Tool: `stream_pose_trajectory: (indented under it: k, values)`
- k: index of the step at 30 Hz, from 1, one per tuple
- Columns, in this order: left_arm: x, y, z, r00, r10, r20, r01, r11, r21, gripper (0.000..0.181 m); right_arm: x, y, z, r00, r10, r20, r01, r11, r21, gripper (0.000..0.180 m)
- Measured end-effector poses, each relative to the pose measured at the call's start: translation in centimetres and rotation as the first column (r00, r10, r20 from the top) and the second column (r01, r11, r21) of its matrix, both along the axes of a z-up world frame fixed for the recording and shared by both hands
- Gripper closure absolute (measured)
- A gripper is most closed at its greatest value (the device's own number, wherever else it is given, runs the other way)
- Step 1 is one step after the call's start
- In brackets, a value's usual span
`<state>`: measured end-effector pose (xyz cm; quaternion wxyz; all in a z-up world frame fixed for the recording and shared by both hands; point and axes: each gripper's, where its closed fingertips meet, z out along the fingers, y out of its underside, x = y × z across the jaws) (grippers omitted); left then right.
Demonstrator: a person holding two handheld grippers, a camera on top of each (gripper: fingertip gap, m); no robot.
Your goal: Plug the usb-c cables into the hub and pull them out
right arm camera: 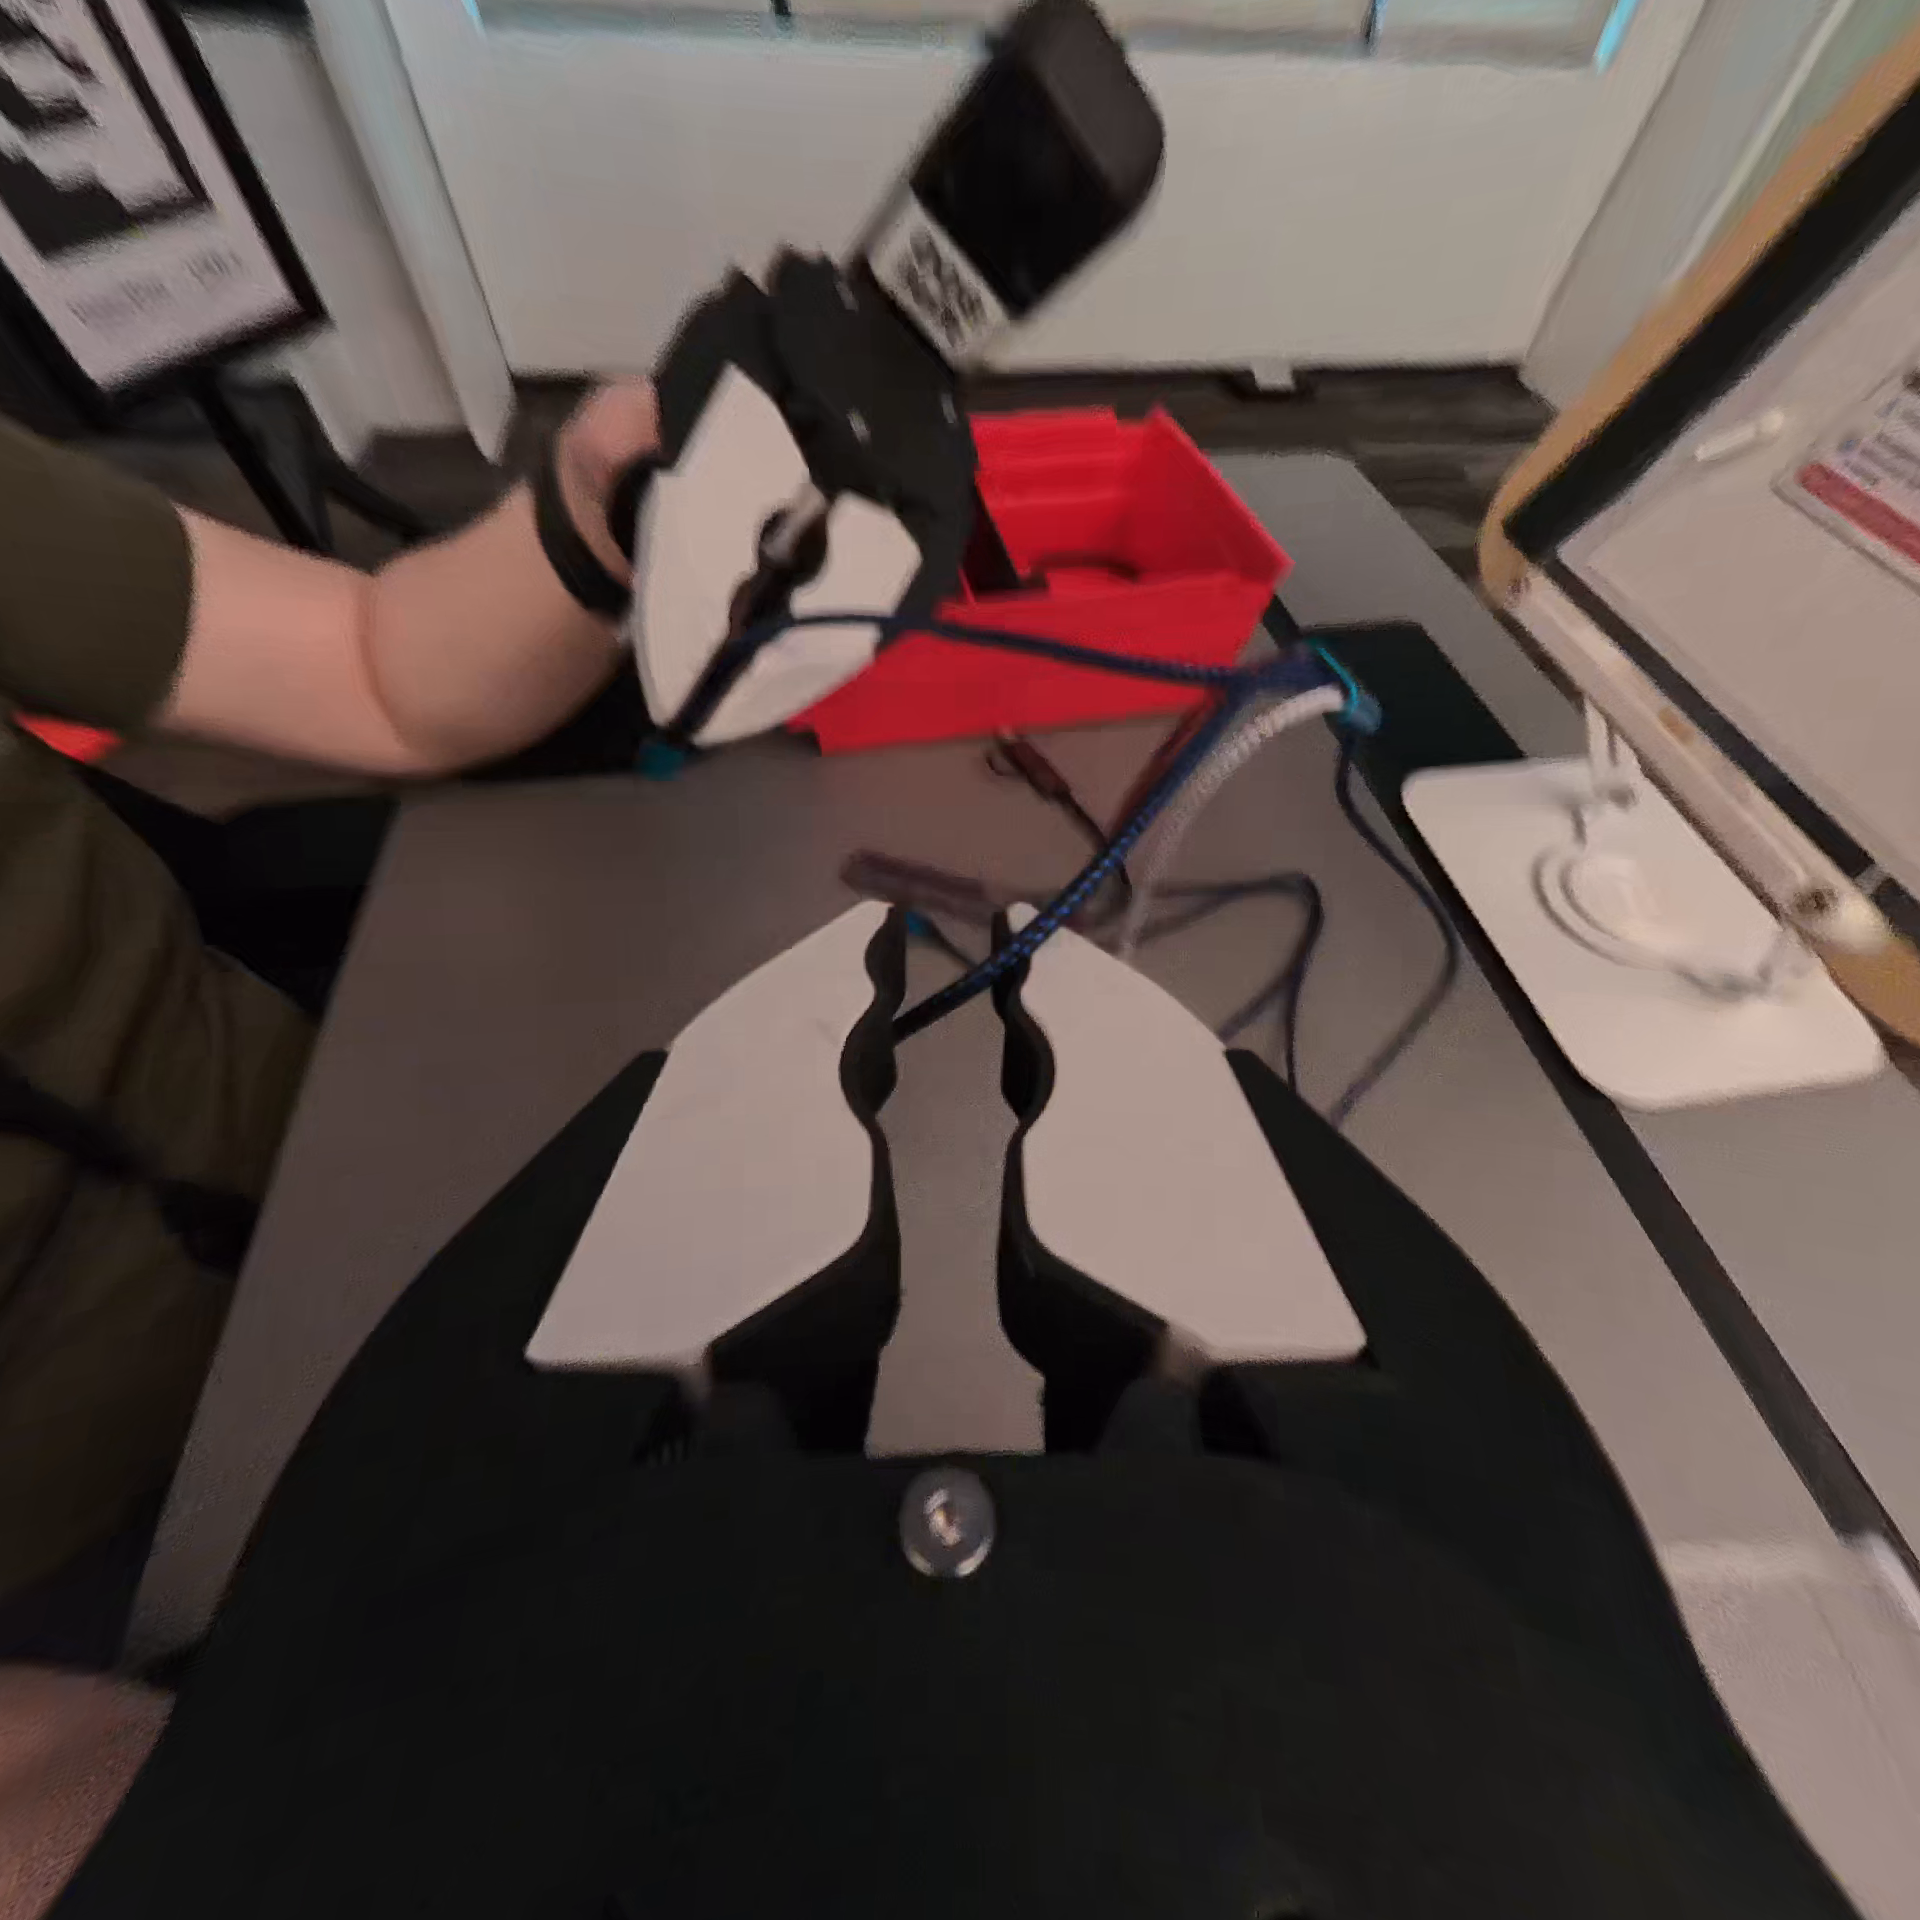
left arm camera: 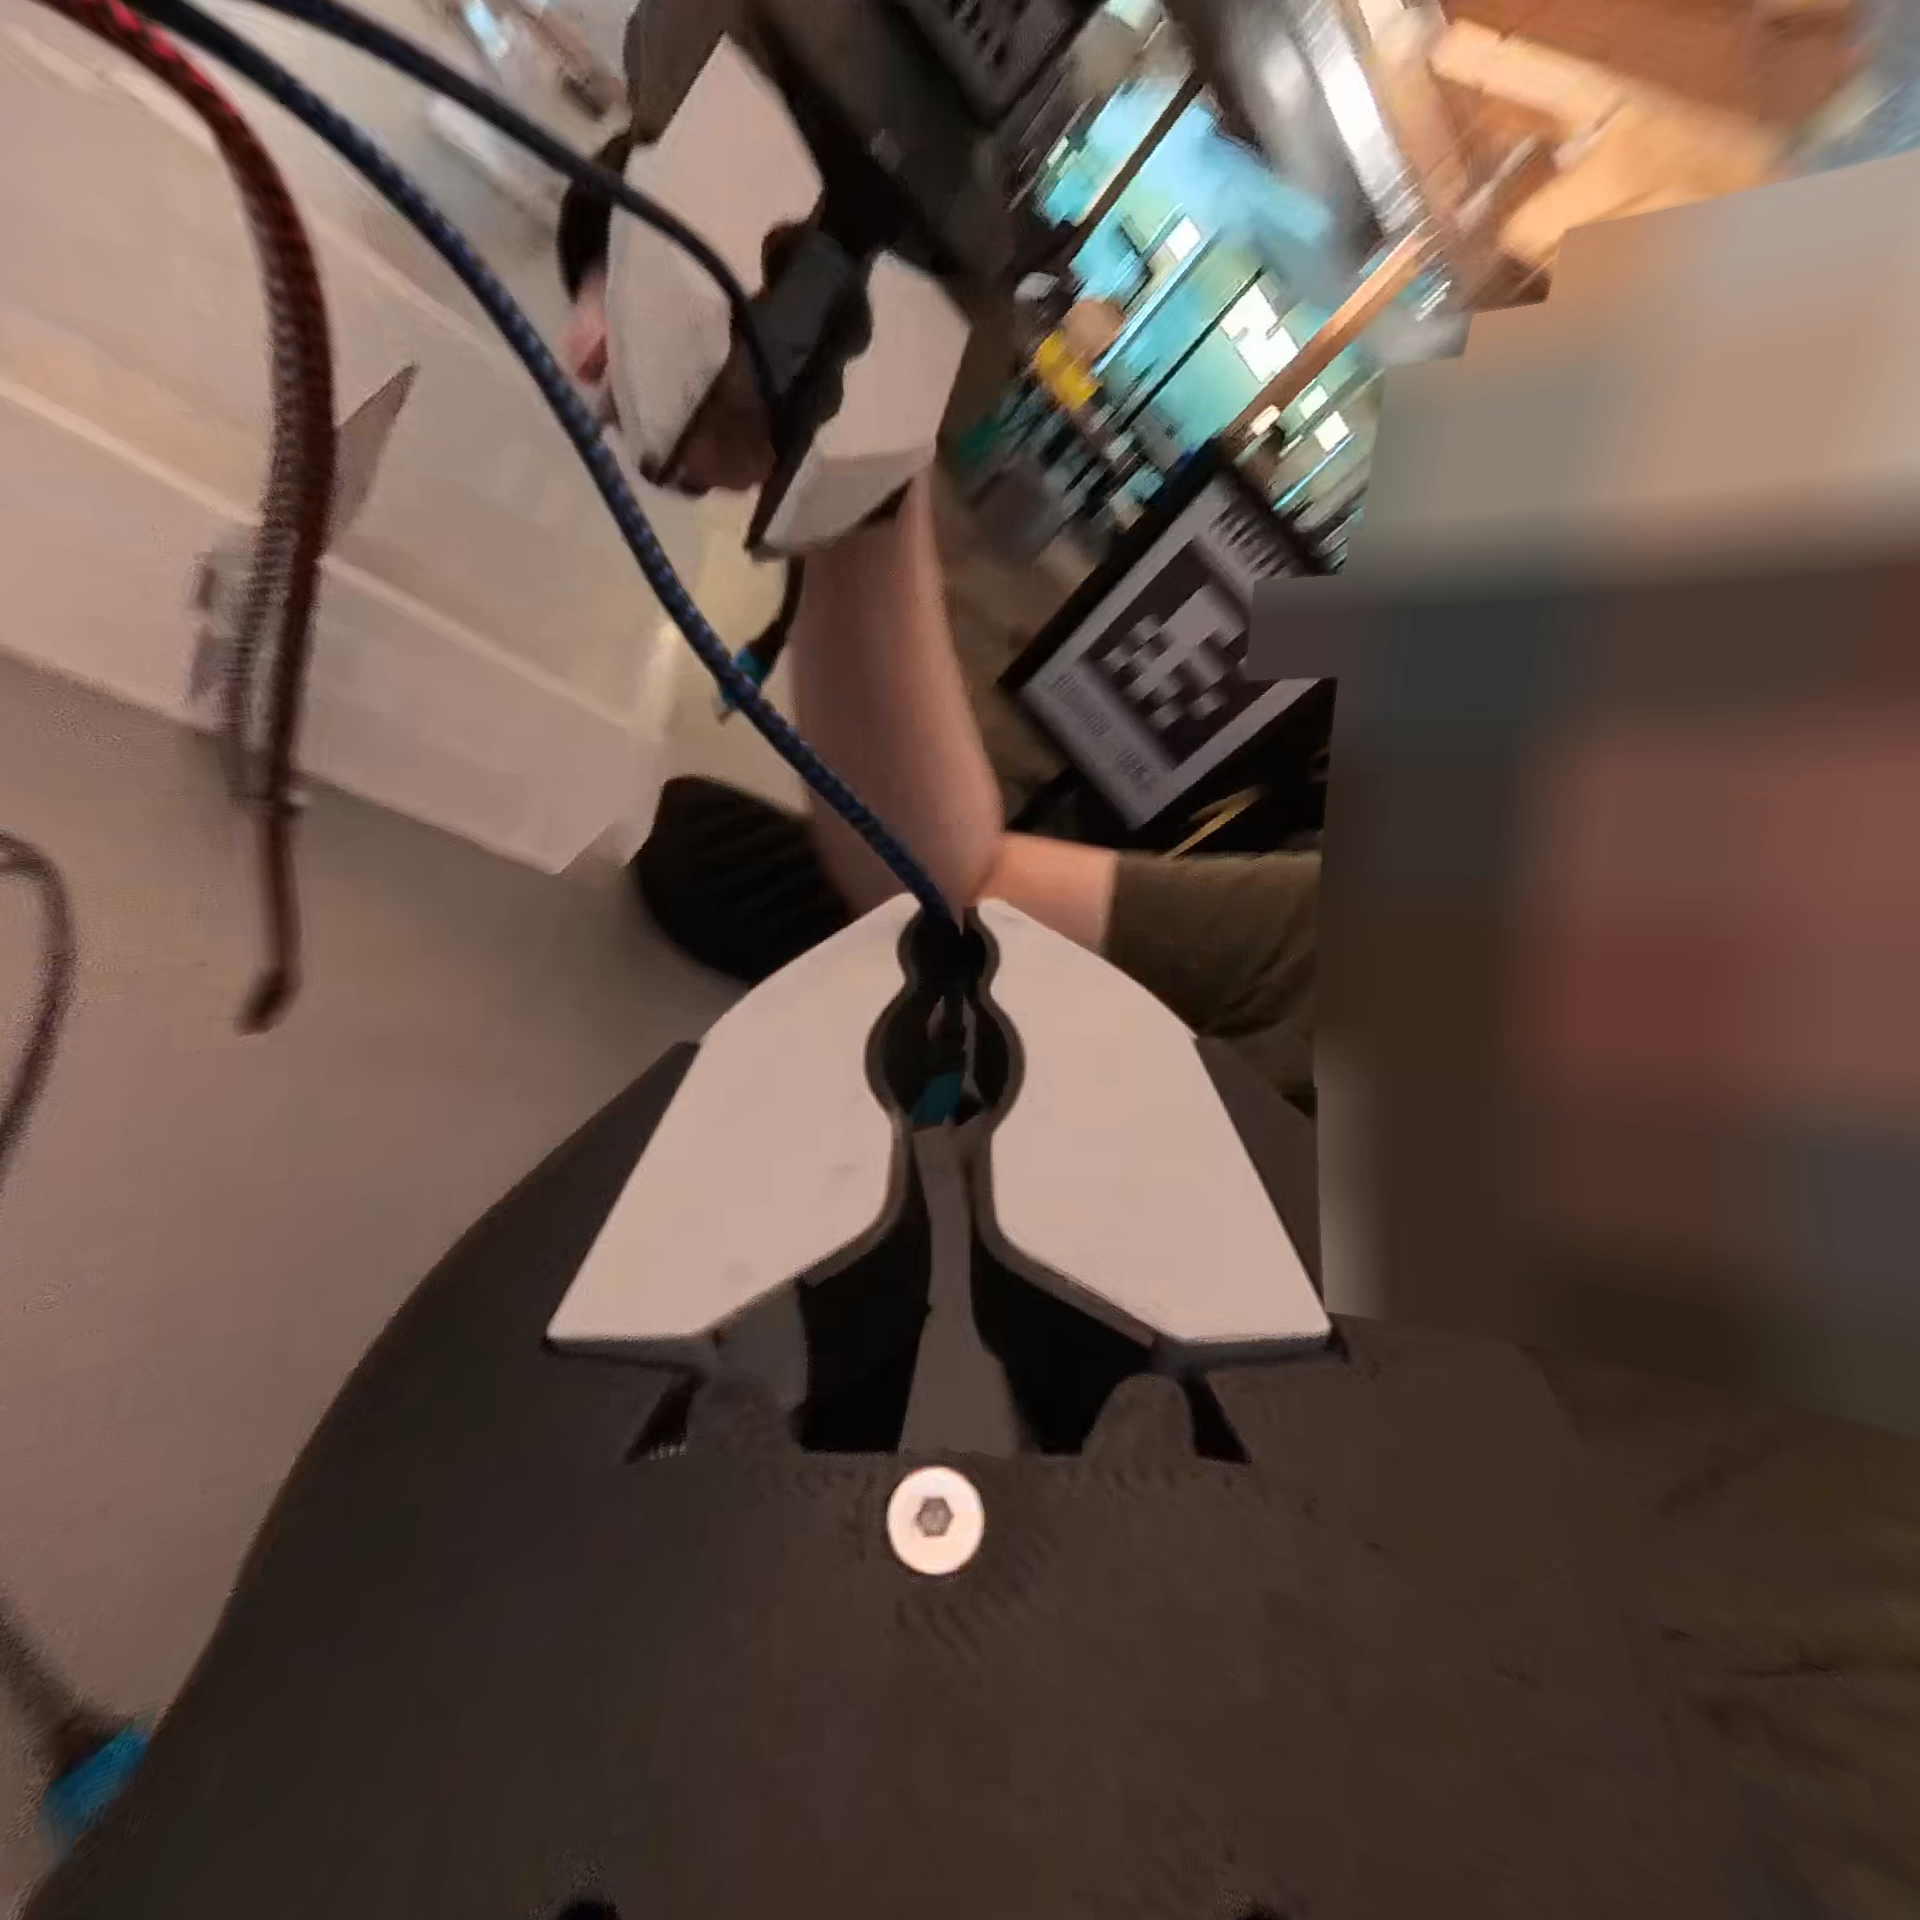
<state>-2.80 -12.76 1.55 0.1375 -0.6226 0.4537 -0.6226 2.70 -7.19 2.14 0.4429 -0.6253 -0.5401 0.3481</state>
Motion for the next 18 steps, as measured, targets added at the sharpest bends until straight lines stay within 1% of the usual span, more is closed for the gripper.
stream_pose_trajectory:
  k: [1, 2, 4, 6, 7, 9, 11, 13, 14, 16, 18]
  values:
    - [0.1, 0.0, -0.7, 0.999, 0.006, -0.049, -0.003, 0.999, 0.051, 0.178, 0.7, -0.2, -0.9, 0.997, -0.015, 0.074, 0.015, 1.0, 0.001, 0.162]
    - [0.1, 0.0, -1.5, 0.996, 0.013, -0.092, -0.004, 0.995, 0.095, 0.179, 1.1, -0.7, -1.5, 0.991, -0.006, 0.13, 0.005, 1.0, 0.003, 0.159]
    - [0.1, 0.1, -2.9, 0.983, 0.032, -0.181, -0.001, 0.985, 0.173, 0.178, 1.7, -2.0, -2.4, 0.98, 0.03, 0.197, -0.035, 0.999, 0.018, 0.158]
    - [-0.1, 0.8, -4.5, 0.958, 0.087, -0.275, -0.011, 0.963, 0.268, 0.178, 2.3, -3.1, -3.2, 0.961, 0.052, 0.271, -0.057, 0.998, 0.012, 0.157]
    - [-0.1, 1.0, -5.0, 0.948, 0.108, -0.299, -0.009, 0.95, 0.313, 0.178, 2.7, -3.7, -3.6, 0.952, 0.065, 0.298, -0.068, 0.998, -0.001, 0.157]
    - [0.0, 0.9, -5.5, 0.936, 0.122, -0.331, 0.006, 0.933, 0.361, 0.178, 3.1, -4.9, -4.1, 0.938, 0.106, 0.329, -0.104, 0.994, -0.022, 0.157]
    - [-0.2, 1.8, -6.4, 0.903, 0.196, -0.382, -0.007, 0.896, 0.444, 0.178, 3.5, -5.5, -4.4, 0.929, 0.125, 0.348, -0.127, 0.992, -0.017, 0.156]
    - [-0.9, 3.0, -7.2, 0.855, 0.283, -0.435, -0.022, 0.857, 0.514, 0.178, 4.0, -5.8, -4.5, 0.931, 0.138, 0.338, -0.136, 0.99, -0.029, 0.156]
    - [-1.0, 3.0, -7.2, 0.851, 0.287, -0.439, -0.024, 0.857, 0.514, 0.178, 4.3, -5.5, -4.6, 0.934, 0.124, 0.334, -0.122, 0.992, -0.027, 0.156]
    - [-0.8, 2.8, -6.7, 0.867, 0.279, -0.412, -0.037, 0.862, 0.506, 0.179, 4.9, -3.9, -4.9, 0.937, 0.041, 0.346, -0.033, 0.999, -0.028, 0.154]
    - [-1.1, 3.6, -6.5, 0.853, 0.331, -0.404, -0.058, 0.829, 0.556, 0.179, 5.8, -2.8, -6.2, 0.915, -0.016, 0.403, 0.046, 0.997, -0.064, 0.15]
